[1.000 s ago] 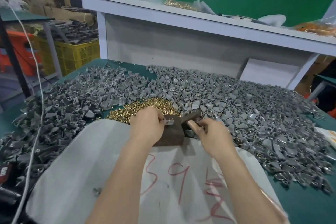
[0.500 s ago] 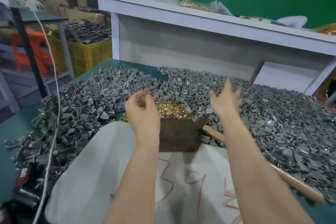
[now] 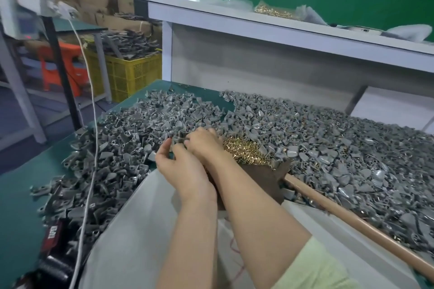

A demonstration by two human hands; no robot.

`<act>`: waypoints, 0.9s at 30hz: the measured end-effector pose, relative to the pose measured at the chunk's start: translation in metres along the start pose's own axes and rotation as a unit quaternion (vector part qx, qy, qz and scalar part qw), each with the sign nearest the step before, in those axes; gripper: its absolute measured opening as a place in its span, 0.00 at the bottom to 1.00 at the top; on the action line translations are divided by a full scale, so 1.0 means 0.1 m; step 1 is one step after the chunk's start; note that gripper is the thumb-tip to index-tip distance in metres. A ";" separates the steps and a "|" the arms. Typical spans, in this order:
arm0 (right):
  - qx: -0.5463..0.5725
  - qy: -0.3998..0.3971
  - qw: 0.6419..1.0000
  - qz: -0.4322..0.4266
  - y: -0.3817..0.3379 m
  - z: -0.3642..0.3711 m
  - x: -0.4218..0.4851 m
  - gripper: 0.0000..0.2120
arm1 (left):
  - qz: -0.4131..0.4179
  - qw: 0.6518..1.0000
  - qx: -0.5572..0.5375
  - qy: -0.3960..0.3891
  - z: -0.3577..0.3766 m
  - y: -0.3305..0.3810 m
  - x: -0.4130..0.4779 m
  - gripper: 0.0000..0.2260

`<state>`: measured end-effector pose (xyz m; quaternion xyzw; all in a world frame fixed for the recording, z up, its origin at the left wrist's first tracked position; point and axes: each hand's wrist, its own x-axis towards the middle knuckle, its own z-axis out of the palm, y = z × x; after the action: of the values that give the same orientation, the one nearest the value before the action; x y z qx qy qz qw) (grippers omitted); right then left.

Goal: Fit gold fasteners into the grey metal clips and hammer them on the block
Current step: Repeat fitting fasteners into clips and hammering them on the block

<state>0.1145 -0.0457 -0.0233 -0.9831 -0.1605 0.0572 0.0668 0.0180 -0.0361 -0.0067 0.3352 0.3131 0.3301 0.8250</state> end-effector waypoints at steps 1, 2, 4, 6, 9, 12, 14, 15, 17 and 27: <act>0.007 0.014 1.000 -0.001 0.01 0.01 -0.01 0.16 | 0.002 1.000 0.000 0.002 0.01 0.00 0.00 0.10; 0.019 0.029 0.999 -0.002 0.03 0.01 -0.02 0.15 | 0.002 1.000 0.000 0.003 0.01 -0.01 0.00 0.10; 0.080 0.081 0.993 -0.006 0.07 0.00 -0.09 0.15 | 0.001 1.000 0.005 -0.001 0.01 -0.02 0.00 0.11; 0.187 0.136 0.973 -0.005 0.15 -0.08 -0.19 0.14 | 0.000 1.000 0.011 -0.008 0.00 -0.01 0.00 0.11; 0.296 0.179 0.938 -0.004 0.35 -0.26 -0.41 0.11 | 0.005 0.998 0.036 -0.057 0.00 -0.02 -0.04 0.12; 0.323 0.190 0.927 -0.030 0.58 -0.44 -0.68 0.07 | 0.013 0.981 0.103 -0.164 0.01 -0.03 -0.12 0.13; 0.304 0.185 0.933 -0.050 0.70 -0.53 -0.86 0.06 | 0.025 0.957 0.161 -0.239 0.03 -0.05 -0.18 0.10; 0.286 0.183 0.939 -0.059 0.75 -0.56 -0.94 0.07 | 0.033 0.946 0.185 -0.265 0.04 -0.05 -0.21 0.10; 0.252 0.179 0.948 -0.076 0.83 -0.61 -1.09 0.09 | 0.047 0.929 0.205 -0.305 0.05 -0.05 -0.26 0.10; 0.372 0.202 0.904 -0.059 0.94 -0.64 -1.31 0.07 | 0.007 0.893 0.188 -0.410 0.03 -0.06 -0.28 0.06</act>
<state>0.0286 -0.1834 0.0379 -0.8659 -0.1685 -0.0911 0.4622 0.0060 -0.0621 -0.0014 0.5914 0.0007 0.1039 0.7997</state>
